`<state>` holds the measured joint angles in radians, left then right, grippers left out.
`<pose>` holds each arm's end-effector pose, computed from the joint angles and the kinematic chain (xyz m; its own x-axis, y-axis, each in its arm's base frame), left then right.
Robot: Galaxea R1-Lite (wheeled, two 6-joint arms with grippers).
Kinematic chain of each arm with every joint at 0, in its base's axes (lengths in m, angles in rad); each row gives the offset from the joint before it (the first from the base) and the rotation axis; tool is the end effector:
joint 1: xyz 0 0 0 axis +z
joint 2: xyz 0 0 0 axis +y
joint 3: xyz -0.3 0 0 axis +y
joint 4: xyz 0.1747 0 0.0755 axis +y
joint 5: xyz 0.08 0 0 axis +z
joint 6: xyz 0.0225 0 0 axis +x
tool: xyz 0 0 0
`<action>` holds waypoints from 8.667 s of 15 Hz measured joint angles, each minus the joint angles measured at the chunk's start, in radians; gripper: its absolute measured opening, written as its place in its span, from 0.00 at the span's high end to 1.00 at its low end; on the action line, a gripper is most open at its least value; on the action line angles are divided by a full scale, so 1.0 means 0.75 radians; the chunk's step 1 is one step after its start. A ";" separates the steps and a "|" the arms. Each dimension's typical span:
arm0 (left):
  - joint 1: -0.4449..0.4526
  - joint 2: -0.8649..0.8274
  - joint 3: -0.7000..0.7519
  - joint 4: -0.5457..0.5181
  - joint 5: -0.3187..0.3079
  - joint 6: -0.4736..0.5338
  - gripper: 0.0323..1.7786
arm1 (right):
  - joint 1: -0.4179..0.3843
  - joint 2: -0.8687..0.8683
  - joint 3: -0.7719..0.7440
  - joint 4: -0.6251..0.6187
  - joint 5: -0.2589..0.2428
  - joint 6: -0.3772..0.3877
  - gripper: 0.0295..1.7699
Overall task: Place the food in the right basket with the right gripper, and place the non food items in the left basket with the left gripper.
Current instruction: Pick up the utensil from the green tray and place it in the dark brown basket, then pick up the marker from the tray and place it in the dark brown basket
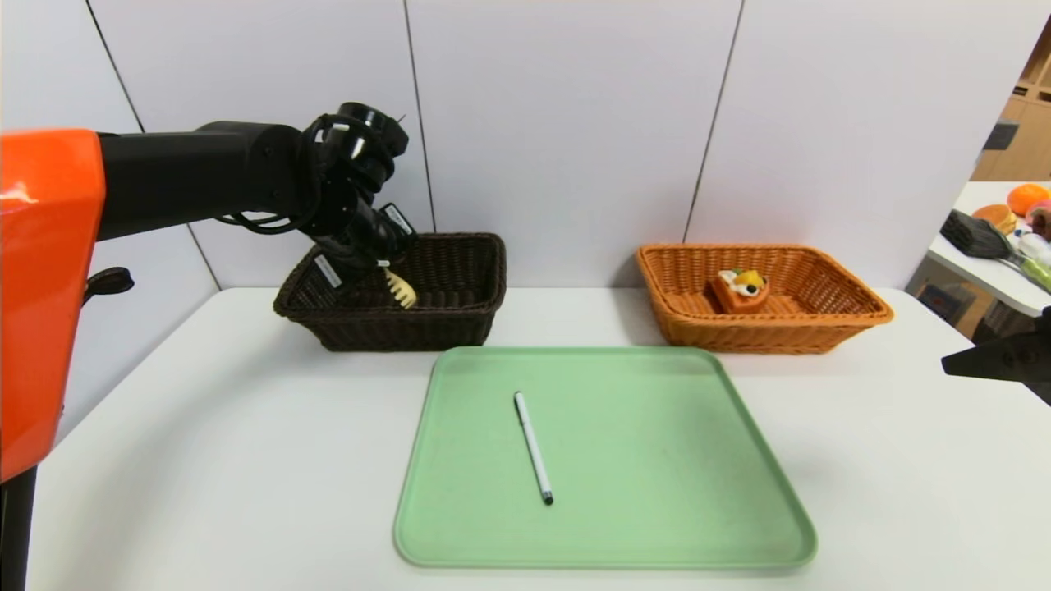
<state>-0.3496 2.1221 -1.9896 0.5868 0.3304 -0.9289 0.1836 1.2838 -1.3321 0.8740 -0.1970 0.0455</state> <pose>0.3938 -0.1358 0.2406 0.7797 0.0611 -0.6232 -0.4391 0.7629 -0.4746 0.1533 0.0240 0.2966 0.6895 -0.0710 -0.7208 -0.0156 0.9935 -0.1129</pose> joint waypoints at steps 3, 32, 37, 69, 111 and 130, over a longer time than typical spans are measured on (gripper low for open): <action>0.000 0.001 0.000 0.006 0.000 -0.001 0.98 | 0.001 -0.012 0.008 0.000 0.000 0.000 0.04; -0.016 -0.062 0.000 0.074 0.008 0.045 0.14 | 0.001 -0.092 0.059 0.000 0.004 -0.002 0.04; -0.172 -0.187 0.002 0.201 0.089 0.339 0.09 | 0.003 -0.091 0.066 -0.001 0.012 -0.002 0.04; -0.647 0.086 -0.003 0.587 -0.038 0.048 0.05 | 0.001 -0.089 0.134 -0.001 0.023 0.003 0.04; -0.649 0.213 -0.001 0.513 -0.018 0.012 0.05 | 0.000 -0.110 0.142 -0.031 0.012 0.001 0.04; -0.647 0.218 0.000 0.511 -0.021 0.002 0.47 | 0.001 -0.124 0.137 -0.047 0.011 -0.005 0.04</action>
<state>-0.8351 2.2855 -1.9896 0.9698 0.3145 -0.9274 0.1840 1.1911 -1.2291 0.8389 -0.1889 0.0417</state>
